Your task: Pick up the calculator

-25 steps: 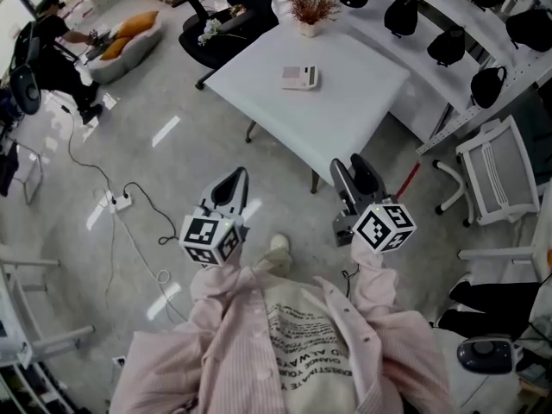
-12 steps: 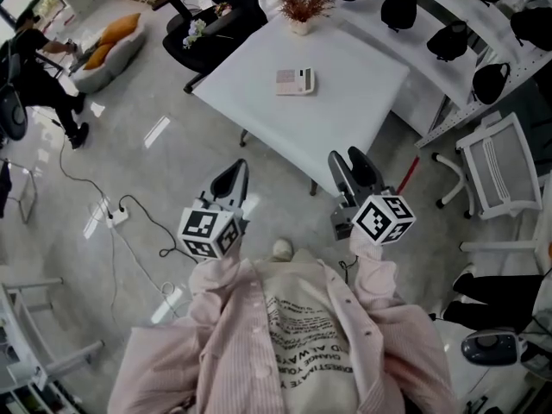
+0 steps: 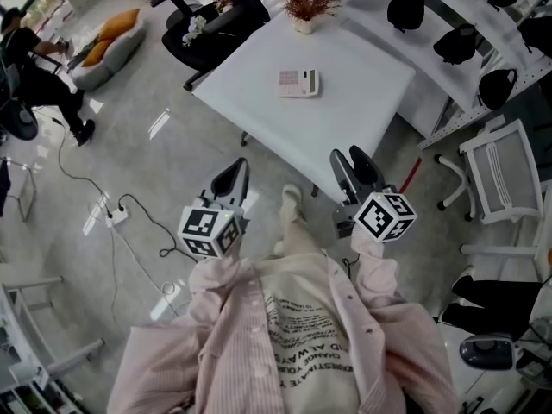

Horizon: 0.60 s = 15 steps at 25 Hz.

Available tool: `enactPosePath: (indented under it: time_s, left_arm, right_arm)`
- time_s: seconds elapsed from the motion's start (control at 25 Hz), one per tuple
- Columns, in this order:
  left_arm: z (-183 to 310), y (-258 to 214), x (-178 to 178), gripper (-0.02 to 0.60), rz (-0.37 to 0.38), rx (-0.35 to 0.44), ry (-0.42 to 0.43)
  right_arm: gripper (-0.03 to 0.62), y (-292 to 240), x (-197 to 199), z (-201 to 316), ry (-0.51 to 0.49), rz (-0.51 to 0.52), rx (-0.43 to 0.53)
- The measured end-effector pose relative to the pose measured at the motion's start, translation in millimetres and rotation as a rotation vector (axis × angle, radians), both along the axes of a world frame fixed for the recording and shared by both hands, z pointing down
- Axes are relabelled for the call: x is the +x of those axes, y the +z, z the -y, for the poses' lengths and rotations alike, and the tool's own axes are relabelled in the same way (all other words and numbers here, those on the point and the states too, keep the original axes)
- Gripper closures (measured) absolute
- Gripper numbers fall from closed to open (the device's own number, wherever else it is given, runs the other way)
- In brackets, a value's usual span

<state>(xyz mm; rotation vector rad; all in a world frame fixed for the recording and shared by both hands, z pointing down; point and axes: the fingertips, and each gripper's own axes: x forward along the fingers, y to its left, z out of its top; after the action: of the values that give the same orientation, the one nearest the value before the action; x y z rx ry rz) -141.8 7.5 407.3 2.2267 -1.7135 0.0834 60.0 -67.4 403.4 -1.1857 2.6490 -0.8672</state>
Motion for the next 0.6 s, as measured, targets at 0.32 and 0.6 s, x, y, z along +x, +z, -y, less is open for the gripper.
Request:
enactPosePath:
  time_s: [0.32,0.6]
  left_arm:
    - [53.0,7.4,-24.7,0.580,-0.003,-0.002,-0.023]
    - [117.4,18.2,-39.6,0.580,-0.023,-0.028,-0.019]
  right_arm:
    - [0.375,14.4,-17.6,56.5,0.001,0.010,-0.026]
    - [0.375,29.0,-34.6,120.6,0.001,-0.001,-0.059]
